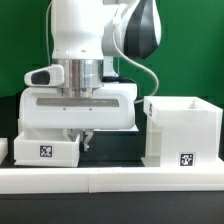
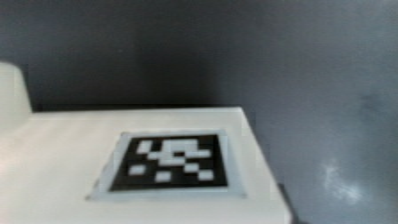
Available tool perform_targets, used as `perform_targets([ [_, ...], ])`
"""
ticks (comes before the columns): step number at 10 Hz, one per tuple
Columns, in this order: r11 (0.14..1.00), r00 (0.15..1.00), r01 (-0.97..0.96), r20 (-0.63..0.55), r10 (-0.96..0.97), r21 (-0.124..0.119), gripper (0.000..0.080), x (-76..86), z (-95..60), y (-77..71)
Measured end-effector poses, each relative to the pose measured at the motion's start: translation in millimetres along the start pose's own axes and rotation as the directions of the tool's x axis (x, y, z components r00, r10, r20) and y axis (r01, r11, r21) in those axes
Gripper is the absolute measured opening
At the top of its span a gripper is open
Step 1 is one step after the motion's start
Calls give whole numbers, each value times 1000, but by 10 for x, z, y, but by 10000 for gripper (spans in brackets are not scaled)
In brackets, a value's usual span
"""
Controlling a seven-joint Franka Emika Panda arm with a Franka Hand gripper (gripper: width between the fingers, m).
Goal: Assemble drawer
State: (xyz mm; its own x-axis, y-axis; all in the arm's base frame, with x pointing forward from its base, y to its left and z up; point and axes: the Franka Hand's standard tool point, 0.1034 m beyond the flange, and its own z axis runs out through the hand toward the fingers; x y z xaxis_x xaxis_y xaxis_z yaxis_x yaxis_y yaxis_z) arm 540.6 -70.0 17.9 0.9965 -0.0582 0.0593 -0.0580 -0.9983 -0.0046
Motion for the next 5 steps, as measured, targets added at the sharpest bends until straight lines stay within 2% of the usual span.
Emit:
perform_targets([
  [1,998,998,60,3,-60,7,41,6,-54,48],
  [2,991,991,133,-1,-133,8,41,23,-84,24],
  [5,987,987,162,6,-162,12,41,10,-72,20],
])
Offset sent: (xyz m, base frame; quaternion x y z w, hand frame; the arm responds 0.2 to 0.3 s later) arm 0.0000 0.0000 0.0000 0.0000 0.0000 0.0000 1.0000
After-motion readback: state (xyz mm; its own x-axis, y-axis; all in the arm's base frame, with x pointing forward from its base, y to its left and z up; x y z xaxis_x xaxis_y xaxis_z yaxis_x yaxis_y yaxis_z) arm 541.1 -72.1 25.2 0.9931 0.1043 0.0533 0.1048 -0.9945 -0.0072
